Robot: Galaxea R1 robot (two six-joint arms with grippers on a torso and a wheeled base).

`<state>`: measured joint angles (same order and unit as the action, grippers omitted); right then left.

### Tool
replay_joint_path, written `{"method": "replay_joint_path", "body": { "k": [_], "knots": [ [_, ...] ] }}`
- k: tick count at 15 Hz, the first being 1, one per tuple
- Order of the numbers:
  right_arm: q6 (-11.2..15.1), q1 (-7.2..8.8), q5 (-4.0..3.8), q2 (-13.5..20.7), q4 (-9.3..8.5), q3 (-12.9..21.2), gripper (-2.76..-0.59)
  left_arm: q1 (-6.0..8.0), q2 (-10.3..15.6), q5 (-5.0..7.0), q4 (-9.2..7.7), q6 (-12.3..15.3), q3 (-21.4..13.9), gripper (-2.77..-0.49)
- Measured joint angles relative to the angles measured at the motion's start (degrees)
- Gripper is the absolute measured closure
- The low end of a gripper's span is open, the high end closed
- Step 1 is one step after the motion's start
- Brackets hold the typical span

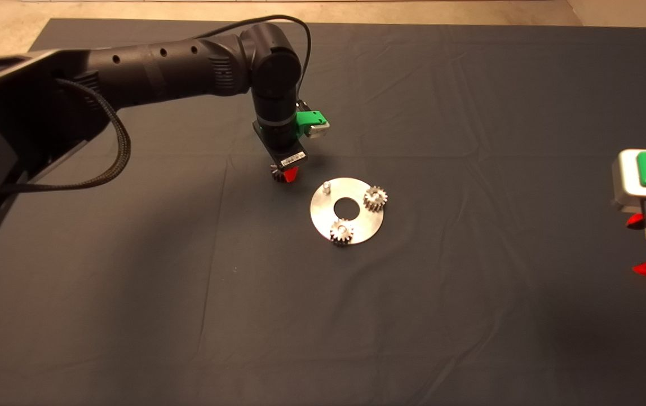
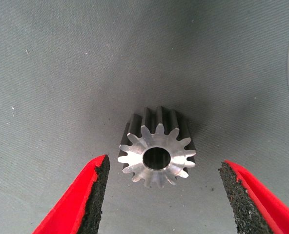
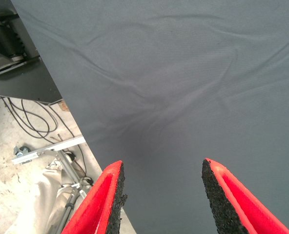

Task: Install three planetary gears onto the carrier pins

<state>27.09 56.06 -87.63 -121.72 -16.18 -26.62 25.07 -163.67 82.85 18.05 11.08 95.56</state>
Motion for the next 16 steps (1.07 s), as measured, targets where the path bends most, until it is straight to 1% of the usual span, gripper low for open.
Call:
{"method": "replay_joint_path", "body": {
  "k": [3, 5, 9, 10, 12, 13, 16],
  "knots": [
    [0.00, 0.00, 0.00, 0.00, -0.20, 0.00, -1.16, -1.42, 0.05, -0.02, 0.85, 0.00, 0.09, -1.60],
    [0.00, 0.02, 0.00, 0.00, -0.22, 0.00, -1.16, -1.73, 0.24, -0.05, 1.07, 0.00, 0.11, -1.60],
    [0.00, 0.30, -0.02, 0.00, -0.46, 0.00, -1.16, -1.73, 0.24, -0.44, 1.15, 0.00, 0.16, -1.60],
    [0.00, 0.30, 0.00, 0.00, -0.60, 0.00, -1.16, -1.73, 0.20, -0.73, 1.15, 0.02, 0.41, -1.60],
    [0.00, 0.30, 0.00, 0.00, -0.79, 0.00, -1.16, -1.74, 0.16, -2.17, 1.21, 0.07, 1.23, -1.60],
    [0.00, 0.30, -0.02, -0.02, -0.85, 0.00, -1.16, -1.75, 0.16, -2.41, 1.26, 0.21, 1.46, -1.72],
    [0.00, 0.30, 0.00, -0.02, -1.02, 0.00, -1.16, -1.75, 0.16, -2.47, 1.27, 0.21, 1.49, -1.75]
  ]
}}
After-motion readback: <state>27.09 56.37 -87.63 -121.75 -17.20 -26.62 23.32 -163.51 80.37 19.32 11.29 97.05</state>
